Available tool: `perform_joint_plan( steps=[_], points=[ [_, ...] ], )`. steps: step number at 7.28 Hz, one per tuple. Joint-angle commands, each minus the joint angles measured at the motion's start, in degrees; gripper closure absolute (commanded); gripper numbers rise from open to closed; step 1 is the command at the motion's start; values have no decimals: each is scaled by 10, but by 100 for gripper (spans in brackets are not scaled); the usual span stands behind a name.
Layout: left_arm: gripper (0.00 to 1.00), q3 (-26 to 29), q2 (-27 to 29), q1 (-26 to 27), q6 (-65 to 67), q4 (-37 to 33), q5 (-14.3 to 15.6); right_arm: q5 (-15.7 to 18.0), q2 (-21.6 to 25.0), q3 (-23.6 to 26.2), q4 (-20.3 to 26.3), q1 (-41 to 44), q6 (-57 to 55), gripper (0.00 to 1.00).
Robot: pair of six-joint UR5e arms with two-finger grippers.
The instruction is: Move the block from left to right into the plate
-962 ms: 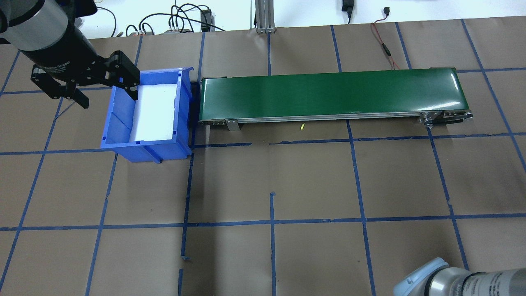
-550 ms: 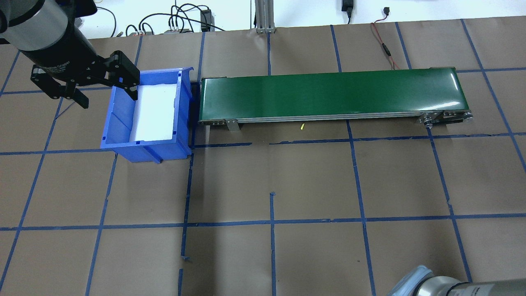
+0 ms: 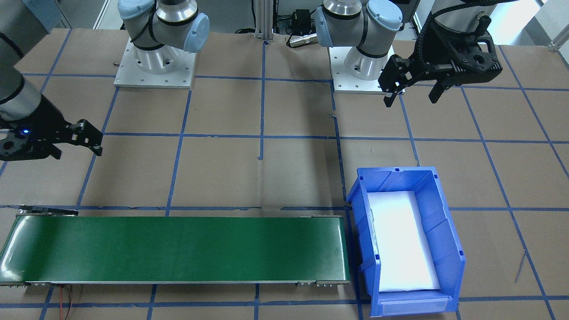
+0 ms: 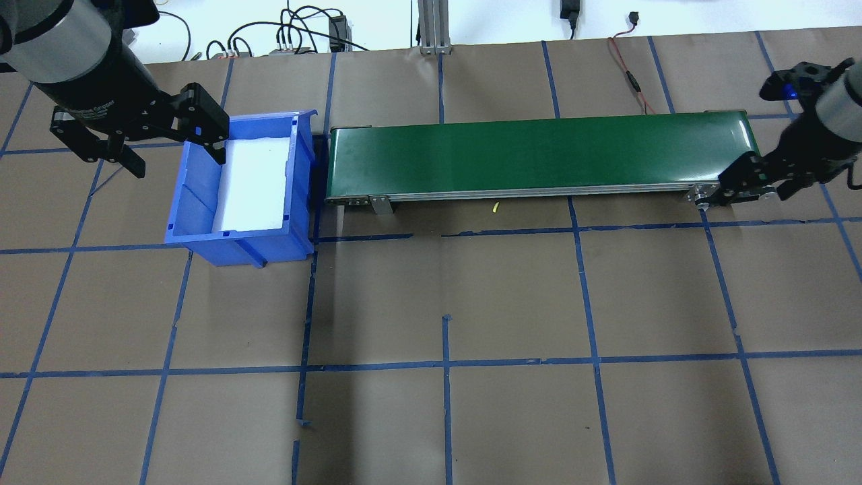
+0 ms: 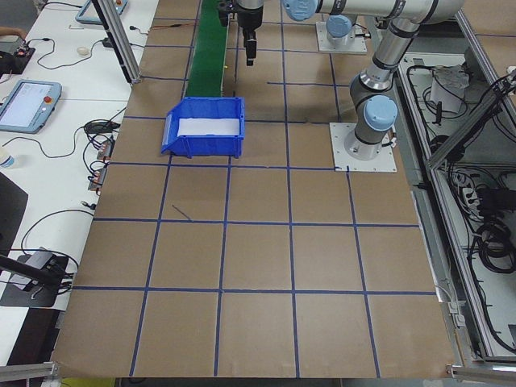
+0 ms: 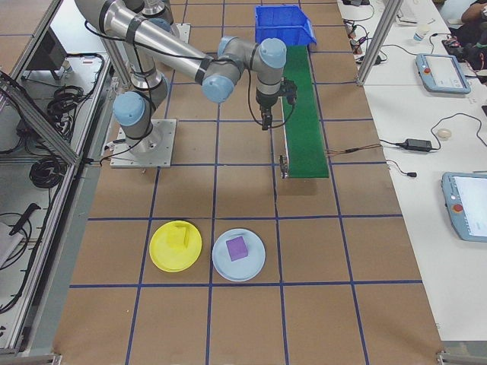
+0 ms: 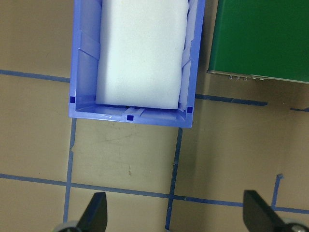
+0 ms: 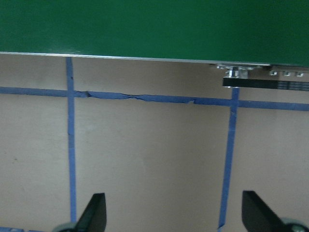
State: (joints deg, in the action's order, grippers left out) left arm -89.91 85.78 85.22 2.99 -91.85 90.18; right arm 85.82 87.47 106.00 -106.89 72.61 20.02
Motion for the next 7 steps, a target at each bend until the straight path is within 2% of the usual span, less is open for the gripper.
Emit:
perform_joint_plan(
  steps=[1,2,3,4,5,7],
  points=[
    [0,0,0,-1,0,0,0,2,12,-26,12,96,-107,0],
    [0,0,0,0,0,0,0,1,20,-43,50,125,-128,0],
    [0,0,0,-1,0,0,0,3,50,-50,81,154,-153,0],
    [0,0,0,-1,0,0,0,4,66,-51,91,182,-188,0],
    [0,0,0,0,0,0,0,4,61,-48,86,213,-230,0],
    [0,0,0,0,0,0,0,33,54,-48,83,234,-245,0]
  ],
)
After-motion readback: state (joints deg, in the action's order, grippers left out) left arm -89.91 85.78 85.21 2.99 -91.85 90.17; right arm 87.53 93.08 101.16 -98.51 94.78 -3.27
